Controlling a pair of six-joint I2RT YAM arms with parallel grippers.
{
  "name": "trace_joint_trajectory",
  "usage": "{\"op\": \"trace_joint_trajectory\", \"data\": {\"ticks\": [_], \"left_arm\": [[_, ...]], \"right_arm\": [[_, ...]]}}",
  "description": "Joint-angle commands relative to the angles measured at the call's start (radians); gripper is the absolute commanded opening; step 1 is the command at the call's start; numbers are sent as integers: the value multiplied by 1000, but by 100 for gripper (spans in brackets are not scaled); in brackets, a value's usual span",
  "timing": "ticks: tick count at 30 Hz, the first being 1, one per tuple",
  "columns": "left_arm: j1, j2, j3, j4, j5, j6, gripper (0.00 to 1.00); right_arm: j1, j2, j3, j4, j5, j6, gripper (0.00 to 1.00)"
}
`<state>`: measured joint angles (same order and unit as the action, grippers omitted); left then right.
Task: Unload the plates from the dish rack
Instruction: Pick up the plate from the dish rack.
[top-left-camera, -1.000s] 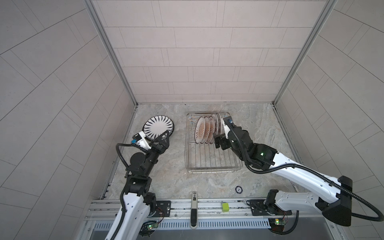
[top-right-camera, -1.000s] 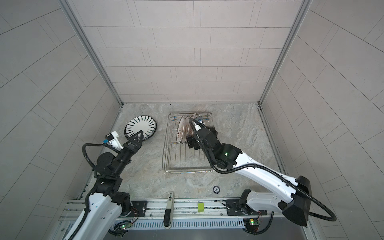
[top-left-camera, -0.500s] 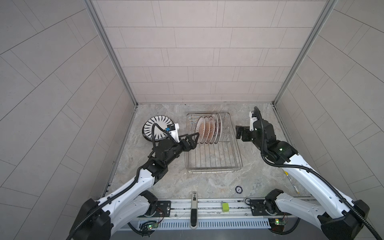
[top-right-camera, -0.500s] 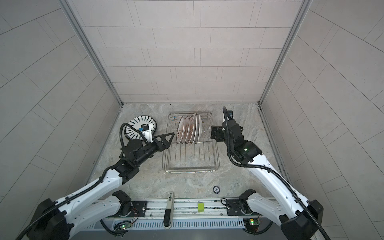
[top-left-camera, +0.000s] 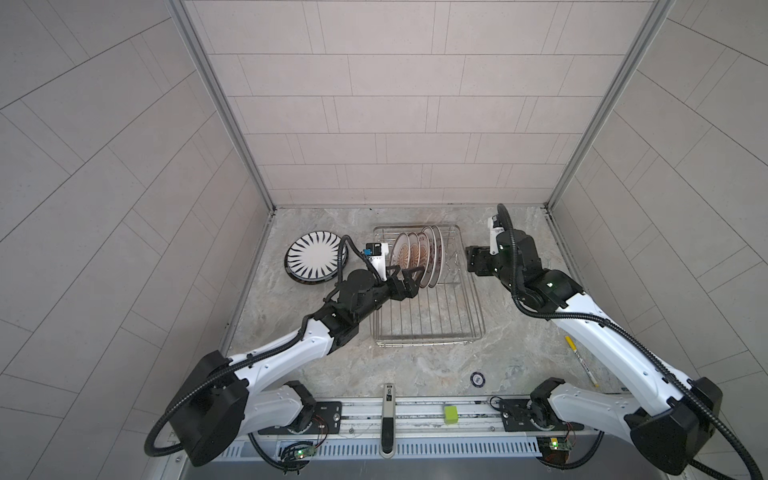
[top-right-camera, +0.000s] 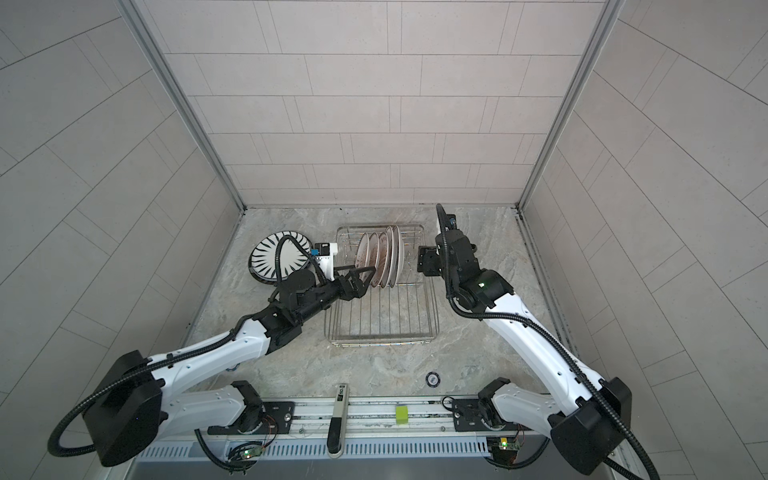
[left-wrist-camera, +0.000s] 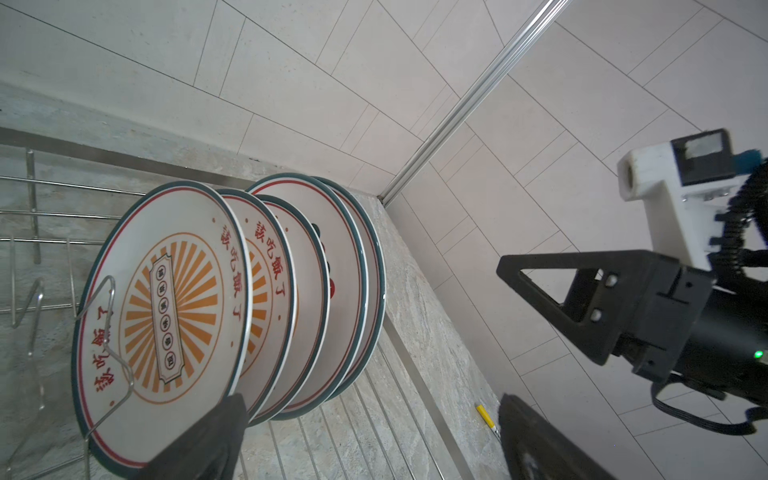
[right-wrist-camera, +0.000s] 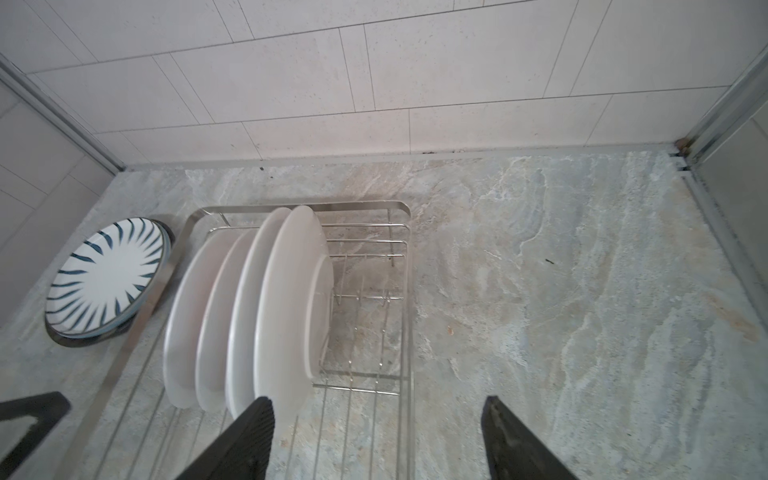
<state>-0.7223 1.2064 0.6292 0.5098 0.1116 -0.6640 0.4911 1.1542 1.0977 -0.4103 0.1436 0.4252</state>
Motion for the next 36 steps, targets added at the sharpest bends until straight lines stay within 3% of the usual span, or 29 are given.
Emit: {"op": "trace_joint_trajectory", "data": {"ticks": [1, 8, 16, 36], "left_arm": [[-3, -3, 3, 66, -39, 18, 100], [0, -22, -27, 88, -117, 48, 100], [1, 9, -42, 118, -135, 53, 98], [6, 10, -77, 111, -171, 64, 98]], "right_arm": [[55, 60, 74, -4, 68, -34, 69], [125, 269, 288, -116, 82, -71, 53], [188, 405, 414, -179, 162, -95, 37], [214, 599, 566, -297, 286, -52, 22]]}}
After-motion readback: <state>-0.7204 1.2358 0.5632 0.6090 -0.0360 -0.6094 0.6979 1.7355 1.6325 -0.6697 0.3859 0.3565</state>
